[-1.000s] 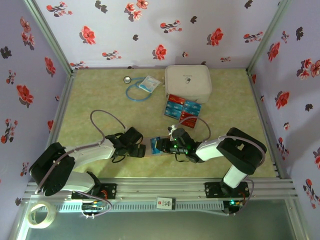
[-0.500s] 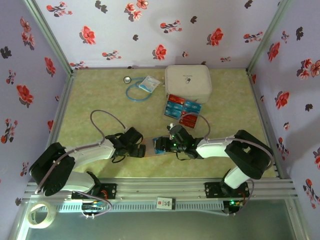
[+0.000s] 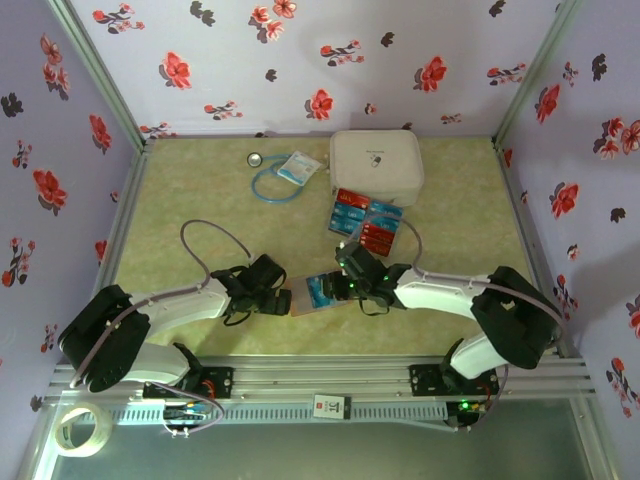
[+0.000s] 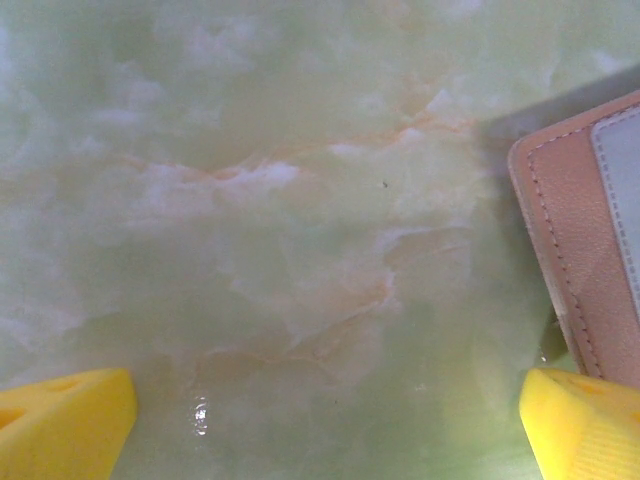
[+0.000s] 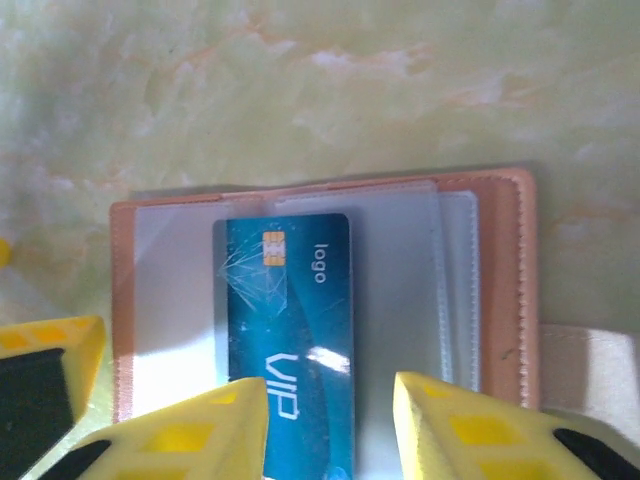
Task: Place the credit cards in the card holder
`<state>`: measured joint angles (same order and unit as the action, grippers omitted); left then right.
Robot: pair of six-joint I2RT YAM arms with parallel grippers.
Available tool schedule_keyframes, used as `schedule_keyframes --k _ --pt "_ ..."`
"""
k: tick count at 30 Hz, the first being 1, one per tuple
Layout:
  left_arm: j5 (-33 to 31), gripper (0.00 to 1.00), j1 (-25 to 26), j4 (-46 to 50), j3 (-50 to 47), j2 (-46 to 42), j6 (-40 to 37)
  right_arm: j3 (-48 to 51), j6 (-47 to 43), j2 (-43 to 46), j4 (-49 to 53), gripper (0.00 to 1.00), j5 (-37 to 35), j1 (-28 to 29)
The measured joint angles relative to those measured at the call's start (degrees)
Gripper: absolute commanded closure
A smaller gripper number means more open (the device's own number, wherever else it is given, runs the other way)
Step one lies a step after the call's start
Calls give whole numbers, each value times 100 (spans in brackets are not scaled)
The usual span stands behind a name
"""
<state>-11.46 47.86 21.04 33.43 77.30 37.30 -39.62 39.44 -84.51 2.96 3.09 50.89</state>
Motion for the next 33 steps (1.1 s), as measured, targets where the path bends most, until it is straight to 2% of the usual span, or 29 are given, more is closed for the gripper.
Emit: schedule_keyframes --k 2,5,13,33 --pt "-7 0 0 7 7 7 0 -175 -144 -79 212 79 -136 0" --pt "-22 0 0 66 74 85 0 -387 -313 -319 396 83 -264 -2" --pt "-57 0 0 168 190 221 -7 -597 -505 -820 619 84 -332 0" --pt "-59 0 0 201 249 291 -20 -684 -518 -894 592 86 -197 197"
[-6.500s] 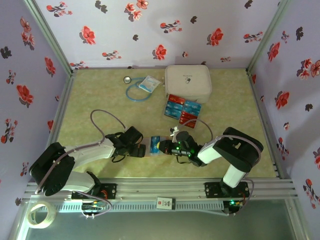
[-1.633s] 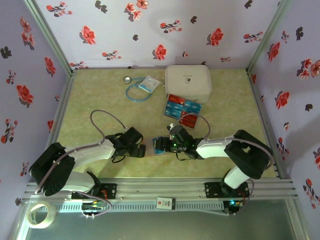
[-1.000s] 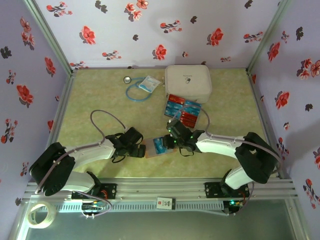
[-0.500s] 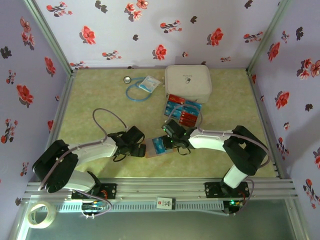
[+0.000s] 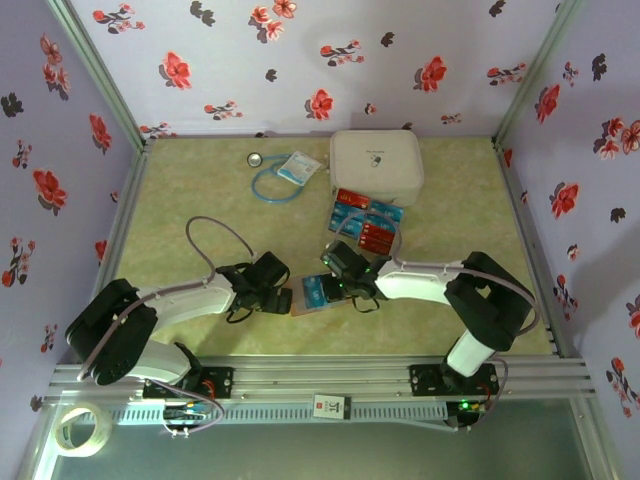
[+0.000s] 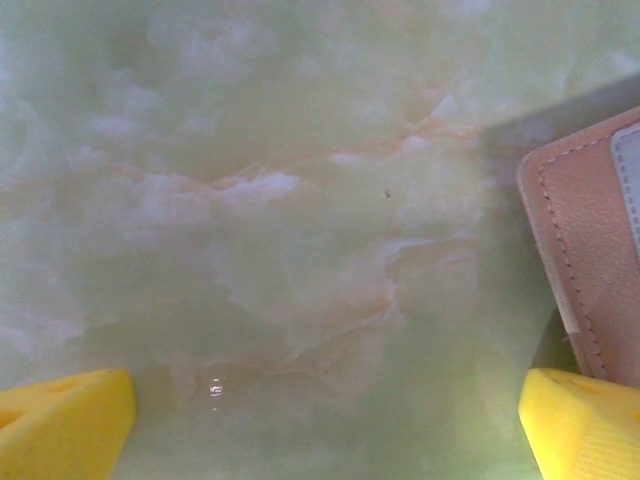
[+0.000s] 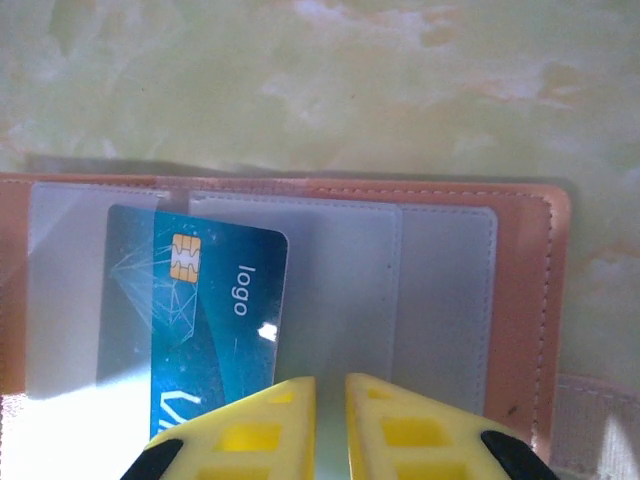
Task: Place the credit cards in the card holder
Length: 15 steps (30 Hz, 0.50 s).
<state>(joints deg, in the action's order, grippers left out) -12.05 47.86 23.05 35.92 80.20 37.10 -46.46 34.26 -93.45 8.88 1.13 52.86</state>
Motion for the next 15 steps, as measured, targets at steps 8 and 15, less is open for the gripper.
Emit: schedule_keyframes --k 8,15 --pt "0 0 0 4 4 9 0 -20 70 -11 0 86 35 160" --pt "0 0 0 4 13 20 -2 -238 81 -216 0 85 37 291"
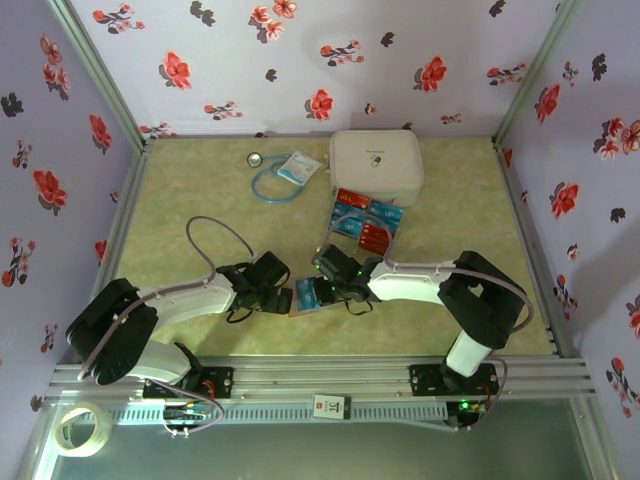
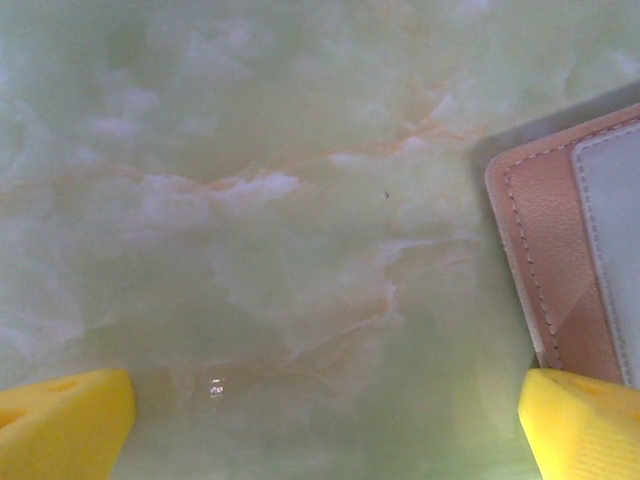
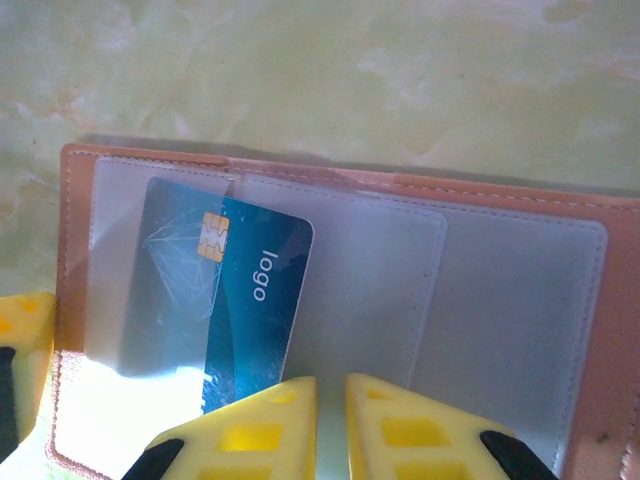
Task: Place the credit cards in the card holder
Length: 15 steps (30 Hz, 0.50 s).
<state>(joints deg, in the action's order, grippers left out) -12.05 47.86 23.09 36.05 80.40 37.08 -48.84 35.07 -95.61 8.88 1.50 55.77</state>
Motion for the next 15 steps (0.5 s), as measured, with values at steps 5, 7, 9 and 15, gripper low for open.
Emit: schedule_keyframes --k 5,7,9,15 --pt "0 0 0 2 2 0 -2 -20 -4 -9 50 85 -70 2" --pt "0 0 -2 2 2 2 -17 -20 -7 9 94 85 -140 2" --pt "4 0 -20 0 4 2 -33 0 -7 83 162 85 -203 0" --pt "68 0 -129 9 42 0 -144 201 0 566 337 85 -354 -24"
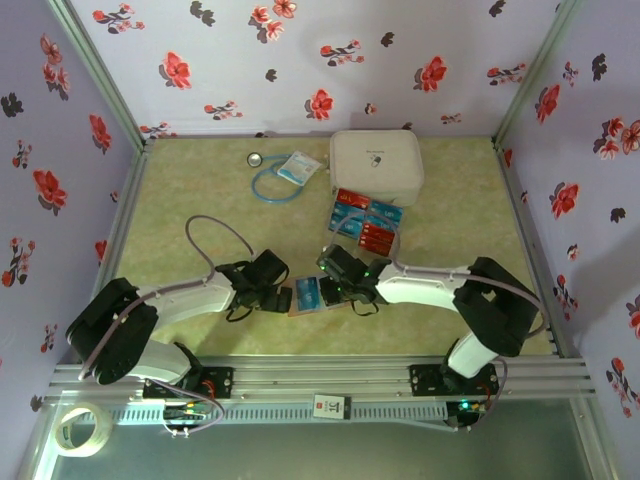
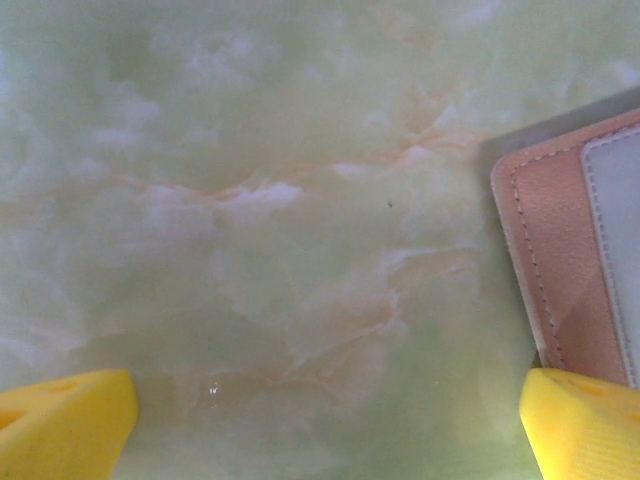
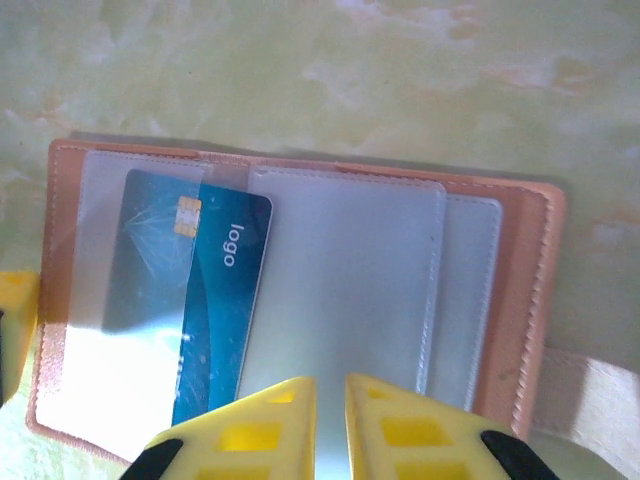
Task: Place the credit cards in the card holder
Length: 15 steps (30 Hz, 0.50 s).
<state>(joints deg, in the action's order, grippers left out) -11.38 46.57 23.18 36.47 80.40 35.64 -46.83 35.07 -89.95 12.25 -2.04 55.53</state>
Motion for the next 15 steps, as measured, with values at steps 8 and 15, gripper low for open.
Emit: schedule_keyframes --k 8,15 --pt "-4 0 -160 -7 59 -122 -111 -131 -15 208 9 87 81 -177" --pt "-4 0 -164 -9 122 -164 -118 -282 -4 -151 -264 90 376 -256"
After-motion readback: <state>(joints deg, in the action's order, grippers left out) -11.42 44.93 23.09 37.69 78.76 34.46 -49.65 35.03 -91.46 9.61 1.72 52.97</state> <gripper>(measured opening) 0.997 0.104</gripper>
